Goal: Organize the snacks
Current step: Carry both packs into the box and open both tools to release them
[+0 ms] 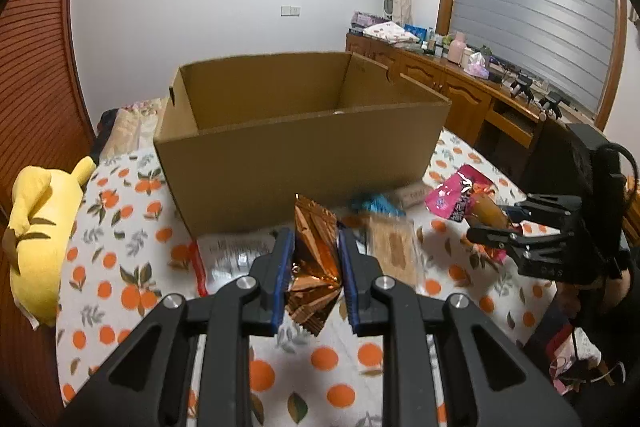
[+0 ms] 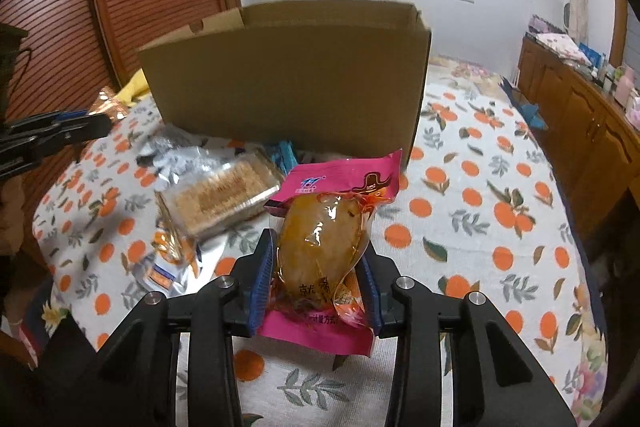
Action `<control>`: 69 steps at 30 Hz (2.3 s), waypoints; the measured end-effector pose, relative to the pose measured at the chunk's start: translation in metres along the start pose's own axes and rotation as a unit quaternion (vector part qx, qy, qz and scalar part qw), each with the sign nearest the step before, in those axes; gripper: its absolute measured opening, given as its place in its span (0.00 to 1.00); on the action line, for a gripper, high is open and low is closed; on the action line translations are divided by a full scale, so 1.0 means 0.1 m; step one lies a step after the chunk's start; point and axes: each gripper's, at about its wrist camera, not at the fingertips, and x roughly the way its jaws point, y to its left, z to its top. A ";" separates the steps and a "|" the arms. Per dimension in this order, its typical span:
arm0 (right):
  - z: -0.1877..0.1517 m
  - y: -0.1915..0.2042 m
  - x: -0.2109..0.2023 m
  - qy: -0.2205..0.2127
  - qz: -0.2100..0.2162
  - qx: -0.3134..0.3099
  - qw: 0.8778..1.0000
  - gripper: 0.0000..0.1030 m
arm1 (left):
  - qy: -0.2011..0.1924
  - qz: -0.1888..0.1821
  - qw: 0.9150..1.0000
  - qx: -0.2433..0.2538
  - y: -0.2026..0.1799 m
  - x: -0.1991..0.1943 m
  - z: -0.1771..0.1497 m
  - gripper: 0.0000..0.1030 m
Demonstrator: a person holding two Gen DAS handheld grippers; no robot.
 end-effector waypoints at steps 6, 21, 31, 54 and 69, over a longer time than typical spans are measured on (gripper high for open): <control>0.22 0.07 -0.15 -0.028 0.009 -0.016 0.999 0.37 | -0.017 0.000 1.000 0.004 0.03 -0.01 0.26 0.20; 0.94 0.25 -0.23 -0.081 0.007 -0.049 0.995 0.37 | -0.042 0.035 0.998 0.014 0.36 0.09 0.90 0.20; 1.22 0.24 -0.02 -0.082 0.015 -0.042 0.996 0.37 | -0.031 0.042 0.999 0.008 0.48 0.31 1.04 0.20; 1.64 0.11 0.58 -0.059 -0.005 -0.017 0.998 0.37 | -0.002 0.059 0.998 0.004 0.61 0.86 1.29 0.24; 1.75 0.10 1.02 -0.012 -0.008 -0.005 1.000 0.38 | -0.007 0.067 0.997 -0.021 0.79 0.75 1.25 0.46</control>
